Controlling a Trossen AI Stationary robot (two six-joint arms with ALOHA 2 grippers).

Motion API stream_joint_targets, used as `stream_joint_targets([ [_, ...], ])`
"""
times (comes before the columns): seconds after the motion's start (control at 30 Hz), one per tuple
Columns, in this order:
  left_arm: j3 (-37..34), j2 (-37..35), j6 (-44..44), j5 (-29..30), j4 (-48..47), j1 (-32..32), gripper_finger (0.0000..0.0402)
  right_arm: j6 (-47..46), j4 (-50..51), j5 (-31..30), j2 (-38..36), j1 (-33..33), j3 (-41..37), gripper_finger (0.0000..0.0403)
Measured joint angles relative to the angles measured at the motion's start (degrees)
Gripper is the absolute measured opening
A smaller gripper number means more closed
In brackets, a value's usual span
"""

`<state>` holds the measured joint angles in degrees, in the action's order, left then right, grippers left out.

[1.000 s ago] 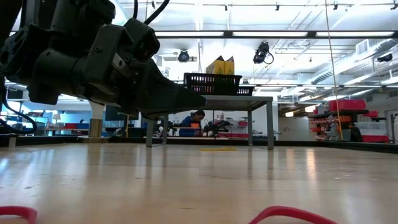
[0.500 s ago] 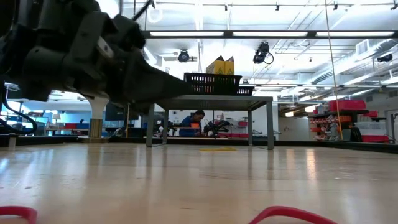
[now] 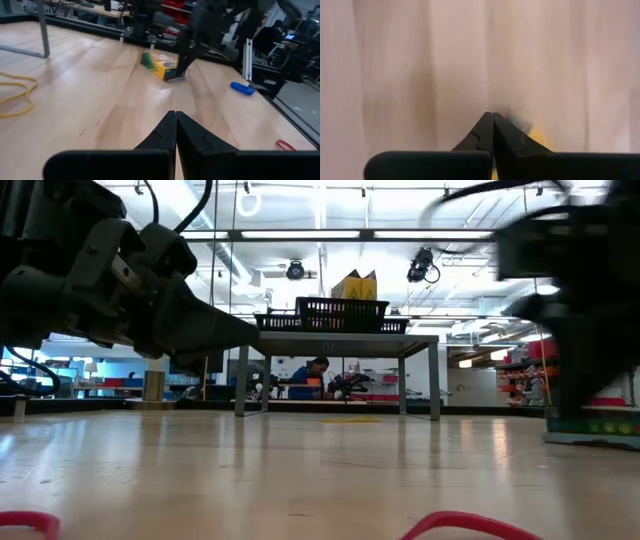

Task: Pick & Place Office Desk Supplies
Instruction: Put the crayon box into the bottom black basket on the shelf

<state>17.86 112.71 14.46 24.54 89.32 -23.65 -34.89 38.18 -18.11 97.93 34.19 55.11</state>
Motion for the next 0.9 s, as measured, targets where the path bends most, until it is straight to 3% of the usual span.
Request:
stream_joint_targets([
  [0.27, 0.6, 0.0, -1.9, -0.2, 0.1, 0.0, 0.0007, 17.4, -19.0, -0.2, 0.0, -11.2, 0.0, 0.0002],
  [0.37, 0.6, 0.0, -1.9, -0.2, -0.2, 0.0, 0.0007, 16.1, -16.9, 3.5, 0.0, -11.9, 1.3, 0.0002],
  [0.67, 0.6, 0.0, -1.8, -0.7, -1.5, 0.0, 0.0007, -12.4, 13.3, 12.9, -0.2, -1.3, 6.6, 0.0003],
  [0.8, 0.7, 0.0, -1.8, -0.8, -1.5, 0.0, 0.0007, -24.3, 17.3, 19.8, -0.2, 3.9, 4.0, 0.0003],
  [0.9, 0.7, 0.0, -0.7, -1.4, -1.6, 0.0, 0.0007, -30.9, 18.1, 21.1, -0.2, 5.8, 0.8, 0.0003],
])
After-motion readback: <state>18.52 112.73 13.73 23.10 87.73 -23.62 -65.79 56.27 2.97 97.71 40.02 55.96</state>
